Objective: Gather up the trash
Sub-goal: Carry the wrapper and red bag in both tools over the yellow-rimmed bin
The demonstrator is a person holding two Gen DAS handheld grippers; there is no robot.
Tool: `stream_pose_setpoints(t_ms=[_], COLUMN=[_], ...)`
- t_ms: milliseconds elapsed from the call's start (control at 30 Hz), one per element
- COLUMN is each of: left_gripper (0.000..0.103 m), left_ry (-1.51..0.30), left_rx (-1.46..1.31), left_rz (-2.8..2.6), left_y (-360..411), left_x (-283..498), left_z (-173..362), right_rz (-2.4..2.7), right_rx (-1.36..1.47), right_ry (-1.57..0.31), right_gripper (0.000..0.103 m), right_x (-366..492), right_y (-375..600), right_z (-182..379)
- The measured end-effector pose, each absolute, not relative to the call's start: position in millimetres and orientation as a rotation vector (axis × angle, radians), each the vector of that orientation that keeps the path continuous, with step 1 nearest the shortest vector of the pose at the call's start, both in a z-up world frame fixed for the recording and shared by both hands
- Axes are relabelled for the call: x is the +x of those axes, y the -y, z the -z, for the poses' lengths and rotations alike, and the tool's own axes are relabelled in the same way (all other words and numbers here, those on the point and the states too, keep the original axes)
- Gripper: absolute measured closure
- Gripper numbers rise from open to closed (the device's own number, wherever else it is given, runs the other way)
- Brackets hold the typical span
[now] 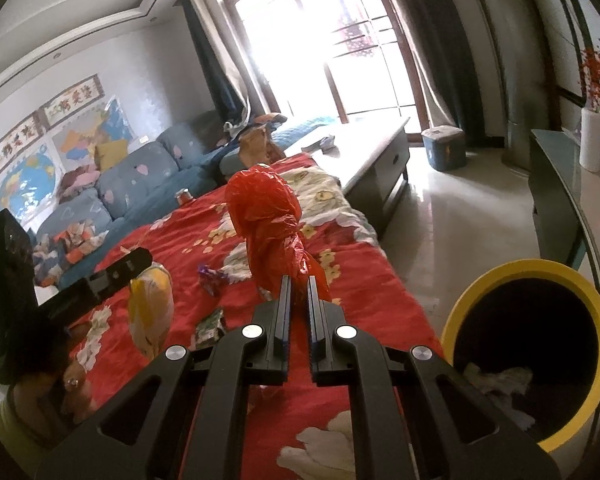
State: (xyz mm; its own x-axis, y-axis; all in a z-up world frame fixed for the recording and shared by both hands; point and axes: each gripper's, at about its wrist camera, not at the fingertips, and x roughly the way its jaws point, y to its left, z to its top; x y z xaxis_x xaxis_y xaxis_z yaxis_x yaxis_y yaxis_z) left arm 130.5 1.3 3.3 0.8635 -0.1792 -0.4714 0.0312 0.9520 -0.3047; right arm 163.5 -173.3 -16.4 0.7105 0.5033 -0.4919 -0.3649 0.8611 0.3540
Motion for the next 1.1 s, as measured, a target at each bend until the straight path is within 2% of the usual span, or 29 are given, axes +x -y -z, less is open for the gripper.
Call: stream_pose_setpoints(t_ms=[1100], left_gripper=[0.08], left_ry=[-0.592], left_rx=[-0.095], left_rz=[0.294], left_y=[126], left_x=[145], left_z=[8], right_rz=[-0.265], right_rx=[0.371], right_ry=[-0.598], right_gripper=[0.096], right_x=[169], right_y=[281], right_z=[37])
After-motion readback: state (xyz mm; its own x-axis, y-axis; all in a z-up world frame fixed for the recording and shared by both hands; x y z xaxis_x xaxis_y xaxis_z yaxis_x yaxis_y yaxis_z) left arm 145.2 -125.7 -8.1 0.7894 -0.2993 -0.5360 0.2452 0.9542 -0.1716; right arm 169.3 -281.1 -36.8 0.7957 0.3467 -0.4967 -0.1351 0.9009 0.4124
